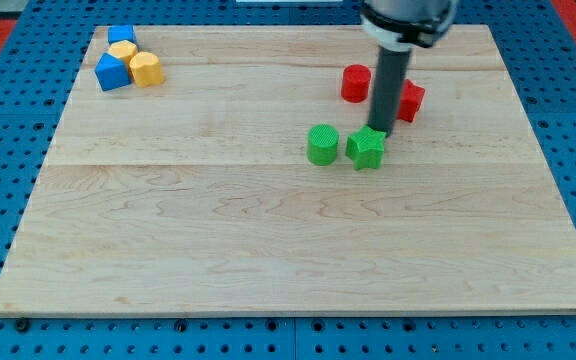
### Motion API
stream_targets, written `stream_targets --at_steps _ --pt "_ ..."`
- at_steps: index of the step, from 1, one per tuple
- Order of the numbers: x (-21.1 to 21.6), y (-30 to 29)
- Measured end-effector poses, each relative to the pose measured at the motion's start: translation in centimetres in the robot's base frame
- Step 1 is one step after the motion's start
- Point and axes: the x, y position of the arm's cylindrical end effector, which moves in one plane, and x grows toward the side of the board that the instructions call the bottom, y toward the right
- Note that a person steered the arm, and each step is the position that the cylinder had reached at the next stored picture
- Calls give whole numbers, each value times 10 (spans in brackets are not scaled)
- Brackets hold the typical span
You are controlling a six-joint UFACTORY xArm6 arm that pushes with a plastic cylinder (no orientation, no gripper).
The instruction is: Push red star a bit up and left
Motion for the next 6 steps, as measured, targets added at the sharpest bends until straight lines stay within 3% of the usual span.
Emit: stream_targets --at_steps 1,3,4,5,6 --pt "-2 17" --pt "-46 30" --pt "-36 -26" --pt "-36 -121" --pt "-73 -232"
